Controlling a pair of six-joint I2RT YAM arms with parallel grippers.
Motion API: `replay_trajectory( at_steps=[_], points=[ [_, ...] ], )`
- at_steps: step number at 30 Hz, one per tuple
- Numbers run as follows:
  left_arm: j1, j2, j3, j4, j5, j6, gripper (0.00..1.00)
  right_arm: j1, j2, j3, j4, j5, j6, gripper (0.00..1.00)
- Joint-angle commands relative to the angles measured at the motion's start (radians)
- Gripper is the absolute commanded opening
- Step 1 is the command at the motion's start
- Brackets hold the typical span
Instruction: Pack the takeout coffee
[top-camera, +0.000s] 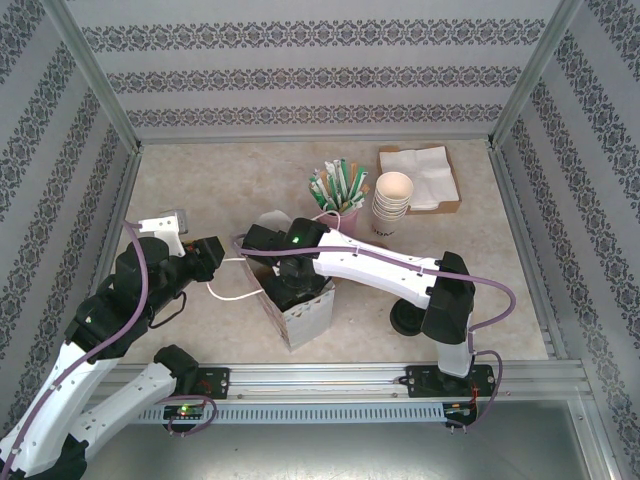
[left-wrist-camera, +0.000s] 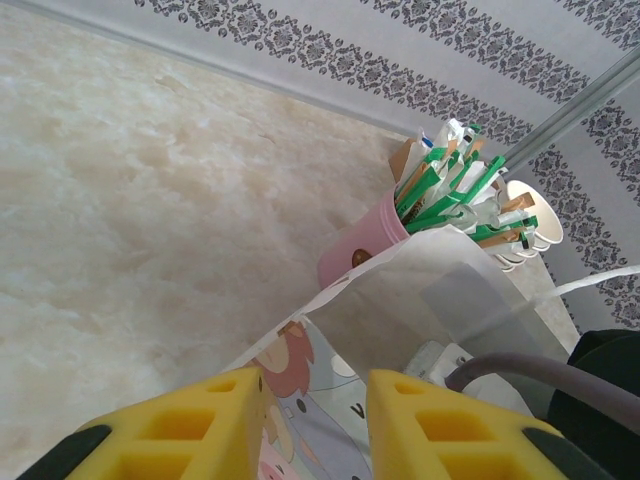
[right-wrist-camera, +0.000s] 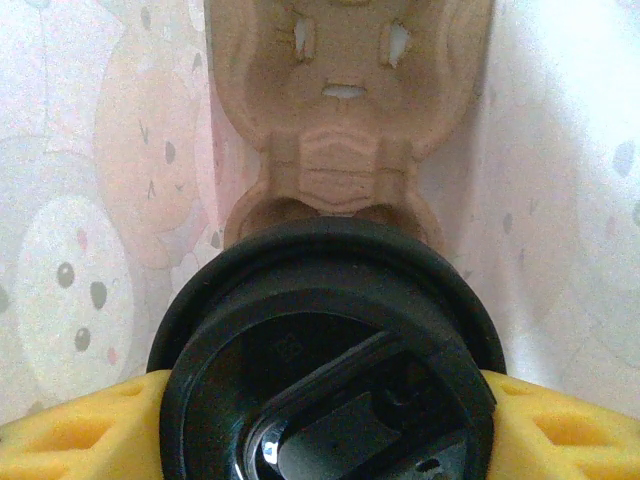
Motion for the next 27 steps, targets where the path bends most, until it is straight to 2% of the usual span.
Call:
replay_trajectory(
  at_steps=[1, 14, 16, 23, 27],
  points=[
    [0.003, -0.008, -0.005, -0.011, -0.004, -0.016, 0.33, 0.007, 0.014, -0.024, 0.017, -0.021, 0.02, 0.53],
    [0.004, -0.008, -0.009, -0.014, -0.004, -0.019, 0.29, 0.007, 0.018, -0.058, 0.061, -0.032, 0.028, 0.53],
    [0.003, -0.007, -0.016, -0.01, -0.006, -0.015, 0.37, 0.006, 0.013, -0.053, 0.063, -0.02, 0.031, 0.53],
    [0.003, 0.02, -0.015, -0.016, -0.032, 0.009, 0.53, 0.008, -0.021, -0.021, 0.083, 0.022, 0.02, 0.53],
    [0.004, 0.045, -0.008, -0.02, -0.039, 0.013, 0.58, 0.01, -0.034, -0.004, 0.073, 0.053, 0.015, 0.52]
  ],
)
